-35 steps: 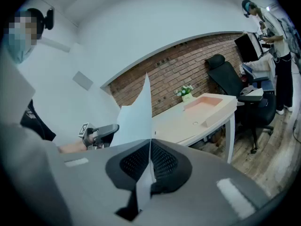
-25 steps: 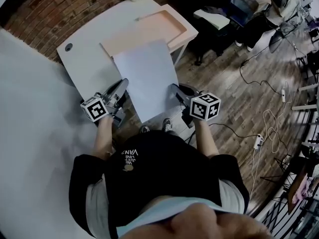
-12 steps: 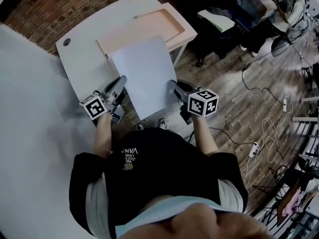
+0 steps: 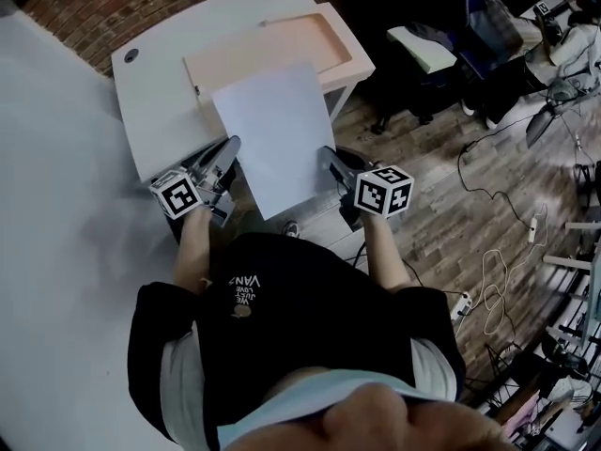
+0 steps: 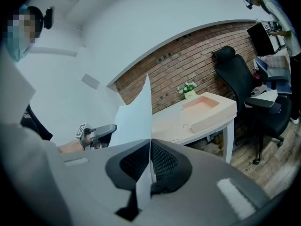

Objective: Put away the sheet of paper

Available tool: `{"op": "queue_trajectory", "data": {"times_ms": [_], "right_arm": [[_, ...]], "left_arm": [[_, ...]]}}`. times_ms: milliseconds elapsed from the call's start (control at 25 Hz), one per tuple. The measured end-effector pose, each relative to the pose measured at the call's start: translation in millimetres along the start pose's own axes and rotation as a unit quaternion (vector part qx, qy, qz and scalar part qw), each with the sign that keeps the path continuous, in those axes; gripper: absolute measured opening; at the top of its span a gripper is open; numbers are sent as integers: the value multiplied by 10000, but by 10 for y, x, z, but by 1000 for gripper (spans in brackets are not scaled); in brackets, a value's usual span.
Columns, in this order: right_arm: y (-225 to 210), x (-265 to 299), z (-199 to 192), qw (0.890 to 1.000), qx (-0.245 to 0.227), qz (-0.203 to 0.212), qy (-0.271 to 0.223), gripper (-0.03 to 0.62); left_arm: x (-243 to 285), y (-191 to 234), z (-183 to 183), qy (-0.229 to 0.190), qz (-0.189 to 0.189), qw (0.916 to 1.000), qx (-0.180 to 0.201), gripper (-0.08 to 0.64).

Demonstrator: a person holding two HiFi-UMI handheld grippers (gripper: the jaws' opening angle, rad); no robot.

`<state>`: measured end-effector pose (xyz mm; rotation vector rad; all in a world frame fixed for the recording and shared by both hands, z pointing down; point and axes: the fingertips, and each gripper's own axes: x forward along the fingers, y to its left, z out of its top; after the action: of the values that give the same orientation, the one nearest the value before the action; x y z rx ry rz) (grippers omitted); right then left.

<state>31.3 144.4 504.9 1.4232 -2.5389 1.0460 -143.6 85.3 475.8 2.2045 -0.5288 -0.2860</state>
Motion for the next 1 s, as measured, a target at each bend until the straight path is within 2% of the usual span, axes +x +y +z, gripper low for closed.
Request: {"op": "queue_trajectory", "data": {"times_ms": [280,600,840,1000], "right_arm": [[-101,72,25,9999,1,113,122,0],[-102,80,67,9998,35,140,100,0],[-157,146,185,10000,49,68,46,0],[-334,393,358,9999,90,-32,33,0]], "left_arm": [[35,65,-28,-106,169,9997,-113,0],[38,118,12,-72,290,9995,-37,0],[185,123,133,-17,149,9999,-85,0],[403,353,332,66,85,9998,-140,0]]}}
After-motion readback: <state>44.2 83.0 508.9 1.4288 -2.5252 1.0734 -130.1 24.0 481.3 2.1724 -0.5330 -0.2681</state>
